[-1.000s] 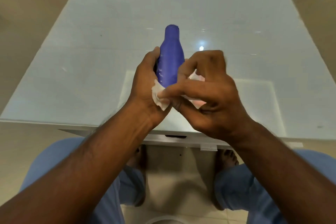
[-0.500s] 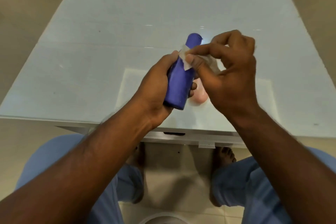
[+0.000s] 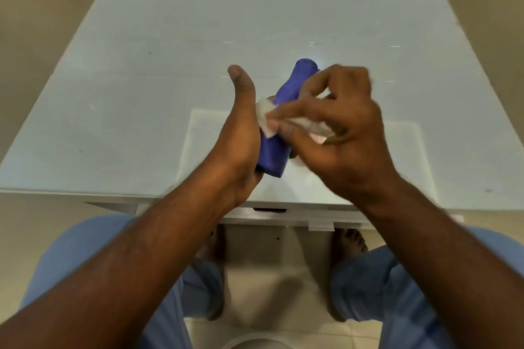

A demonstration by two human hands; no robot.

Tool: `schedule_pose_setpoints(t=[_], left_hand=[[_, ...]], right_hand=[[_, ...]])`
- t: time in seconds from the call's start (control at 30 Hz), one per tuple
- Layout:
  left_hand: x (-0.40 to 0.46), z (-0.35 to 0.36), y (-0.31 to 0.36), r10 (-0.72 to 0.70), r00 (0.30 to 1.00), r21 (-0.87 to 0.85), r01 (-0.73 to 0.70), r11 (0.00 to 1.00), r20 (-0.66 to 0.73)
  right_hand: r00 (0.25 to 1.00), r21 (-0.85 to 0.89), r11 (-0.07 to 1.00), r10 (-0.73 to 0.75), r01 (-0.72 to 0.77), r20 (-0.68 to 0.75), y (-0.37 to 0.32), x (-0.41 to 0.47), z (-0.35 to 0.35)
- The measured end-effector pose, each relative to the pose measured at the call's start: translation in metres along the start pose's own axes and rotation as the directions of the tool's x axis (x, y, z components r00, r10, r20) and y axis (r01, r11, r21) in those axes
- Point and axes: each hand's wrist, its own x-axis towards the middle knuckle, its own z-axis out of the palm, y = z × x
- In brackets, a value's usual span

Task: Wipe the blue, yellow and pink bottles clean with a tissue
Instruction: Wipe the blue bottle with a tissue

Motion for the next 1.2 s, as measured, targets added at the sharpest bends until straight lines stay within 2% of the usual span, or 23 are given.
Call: schedule_pose_setpoints(t=[0.07, 0.1, 0.2, 0.27, 0.33, 0.4, 0.47, 0.57, 0.63, 0.7, 0.8, 0.97, 1.03, 1.1, 1.2], left_hand=[[-0.002, -0.001, 0.002, 0.000, 1.000, -0.020, 0.001, 1.000, 0.026], [-0.002, -0.001, 0.002, 0.010, 0.999, -0.009, -0.010, 1.000, 0.036], [-0.003, 0.004, 0.000, 0.048, 0.999, 0.183, -0.044, 0.982, -0.020], [-0.003, 0.007, -0.003, 0.068, 0.996, 0.310, -0.047, 0.949, -0.058], [-0.003, 0.008, -0.003, 0.094, 0.994, 0.337, -0.070, 0.939, -0.056], [-0.005, 0.006, -0.002, 0.107, 0.994, 0.288, -0.097, 0.953, -0.019], [-0.004, 0.004, -0.001, 0.107, 0.994, 0.273, -0.103, 0.956, 0.001], [-0.002, 0.006, -0.003, 0.112, 0.990, 0.340, -0.076, 0.937, -0.085], [-0.002, 0.007, -0.003, 0.101, 0.988, 0.356, -0.053, 0.933, -0.117], [-0.002, 0.006, -0.002, 0.060, 0.993, 0.282, -0.029, 0.959, -0.102], [-0.004, 0.001, 0.002, -0.033, 0.998, 0.025, 0.035, 0.999, -0.056], [-0.005, 0.000, 0.004, -0.088, 0.992, -0.153, 0.102, 0.983, 0.094], [-0.005, -0.001, 0.006, -0.092, 0.990, -0.264, 0.118, 0.957, 0.111], [-0.003, -0.004, 0.009, -0.104, 0.988, -0.382, 0.140, 0.914, 0.111], [0.001, -0.012, 0.011, -0.123, 0.987, -0.415, 0.155, 0.896, 0.102]], right_hand=[[0.991, 0.005, 0.994, -0.108, 0.107, 0.084, -0.008, -0.005, 0.003], [0.993, -0.005, 0.996, -0.092, 0.093, 0.070, -0.005, -0.003, 0.003], [0.985, -0.049, 0.989, 0.131, -0.137, -0.112, 0.017, 0.011, -0.006], [0.968, -0.077, 0.972, 0.210, -0.222, -0.135, 0.023, 0.015, -0.009], [0.982, -0.043, 0.982, 0.180, -0.183, -0.055, 0.013, 0.009, -0.007], [0.996, -0.019, 0.999, 0.053, -0.051, 0.066, -0.003, -0.001, 0.001], [0.995, -0.022, 1.000, -0.015, 0.017, 0.096, -0.005, -0.004, 0.005], [0.988, -0.075, 0.986, 0.141, -0.146, -0.068, 0.015, 0.008, -0.001], [0.974, -0.077, 0.975, 0.198, -0.207, -0.110, 0.021, 0.011, -0.004], [0.990, -0.034, 0.990, 0.135, -0.136, -0.031, 0.008, 0.004, 0.000], [0.997, -0.005, 0.999, -0.053, 0.053, 0.059, -0.009, -0.009, 0.010], [0.975, 0.012, 0.986, 0.169, -0.169, -0.145, 0.018, 0.013, -0.008], [0.979, 0.062, 0.984, 0.174, -0.168, -0.106, 0.012, 0.009, -0.006], [0.998, 0.116, 0.991, 0.069, -0.069, 0.005, -0.001, 0.000, 0.000], [0.988, 0.151, 0.985, -0.104, 0.086, 0.117, -0.006, -0.004, 0.003]])
